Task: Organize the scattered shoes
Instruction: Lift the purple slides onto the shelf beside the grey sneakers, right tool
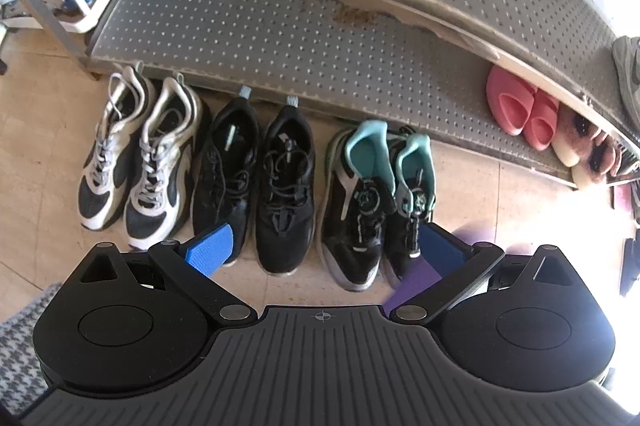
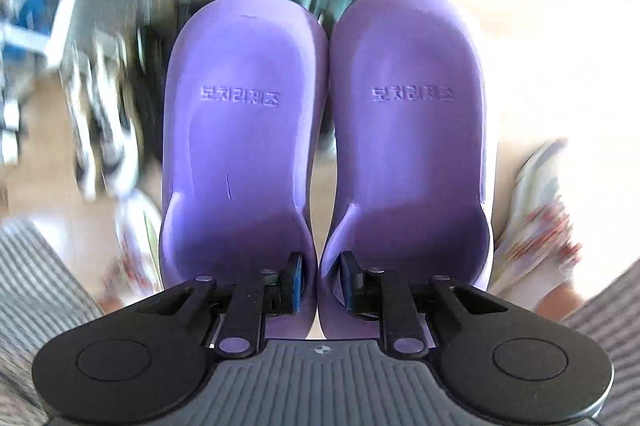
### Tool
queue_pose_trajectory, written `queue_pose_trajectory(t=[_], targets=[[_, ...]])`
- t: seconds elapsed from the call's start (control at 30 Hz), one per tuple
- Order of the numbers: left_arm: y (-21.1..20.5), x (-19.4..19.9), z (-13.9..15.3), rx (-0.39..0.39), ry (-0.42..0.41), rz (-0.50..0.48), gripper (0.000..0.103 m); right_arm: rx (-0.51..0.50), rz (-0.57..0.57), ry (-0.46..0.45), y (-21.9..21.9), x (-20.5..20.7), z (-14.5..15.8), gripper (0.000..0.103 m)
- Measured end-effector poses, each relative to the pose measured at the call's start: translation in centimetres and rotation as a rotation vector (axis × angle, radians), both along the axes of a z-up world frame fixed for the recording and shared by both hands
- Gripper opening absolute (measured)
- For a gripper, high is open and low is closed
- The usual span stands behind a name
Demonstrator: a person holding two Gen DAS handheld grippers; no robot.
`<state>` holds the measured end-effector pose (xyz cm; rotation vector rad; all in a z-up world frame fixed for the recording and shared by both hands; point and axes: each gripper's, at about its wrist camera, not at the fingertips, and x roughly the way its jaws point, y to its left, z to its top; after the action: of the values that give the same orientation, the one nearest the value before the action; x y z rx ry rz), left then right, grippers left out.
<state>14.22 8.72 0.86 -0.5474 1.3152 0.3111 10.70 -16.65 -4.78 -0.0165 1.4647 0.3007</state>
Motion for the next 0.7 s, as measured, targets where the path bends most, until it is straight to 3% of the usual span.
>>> queue_pose_trajectory(t=[0.07,0.17,0.23,0.33,0.37,0.4,0.43,0.5,0.57,0.63,0.7], targets=[[-0.5,0.1,-0.2,-0.013,0.007,-0.017,0.102,-0.032,-0.003,-0.129,-0.8,3.2,3.9,0.02],[-1.2,0.5,-0.4,-0.03,0.014,-0.042,0.102,-0.085,0.015,-0.242,-0.7,7.7,8.0,0.019],[-1.1,0.8,-0.4,-0.028,0.013,-0.045,0.102,-0.126,0.028,-0.359,0.4,13.0,11.9,0.019],[-0.5,1.5,-0.6,-0.011,0.017,-0.032,0.102,-0.134,0.033,-0.447,1.3,17.9,13.7,0.023],[-0.3,1.7,-0.8,-0.006,0.021,-0.027,0.102,-0.133,0.034,-0.484,1.6,19.6,14.2,0.031],[-0.2,2.0,-0.9,-0.004,0.025,-0.024,0.102,-0.135,0.017,-0.541,1.6,20.7,14.6,0.056],[-0.1,2.2,-0.9,-0.004,0.027,-0.023,0.102,-0.133,-0.01,-0.604,1.1,20.7,15.1,0.066],[-0.3,2.6,-1.1,-0.011,0.028,-0.033,0.102,-0.099,-0.065,-0.713,-0.2,20.0,16.1,0.069],[-0.7,2.7,-1.2,-0.012,0.031,-0.039,0.102,-0.044,-0.096,-0.762,-2.4,18.2,17.0,0.073],[-1.4,2.7,-1.3,-0.019,0.032,-0.055,0.102,0.026,-0.139,-0.814,-5.1,15.2,17.3,0.084],[-2.4,2.6,-1.5,-0.025,0.039,-0.085,0.102,0.075,-0.189,-0.848,-5.6,12.9,15.7,0.09]])
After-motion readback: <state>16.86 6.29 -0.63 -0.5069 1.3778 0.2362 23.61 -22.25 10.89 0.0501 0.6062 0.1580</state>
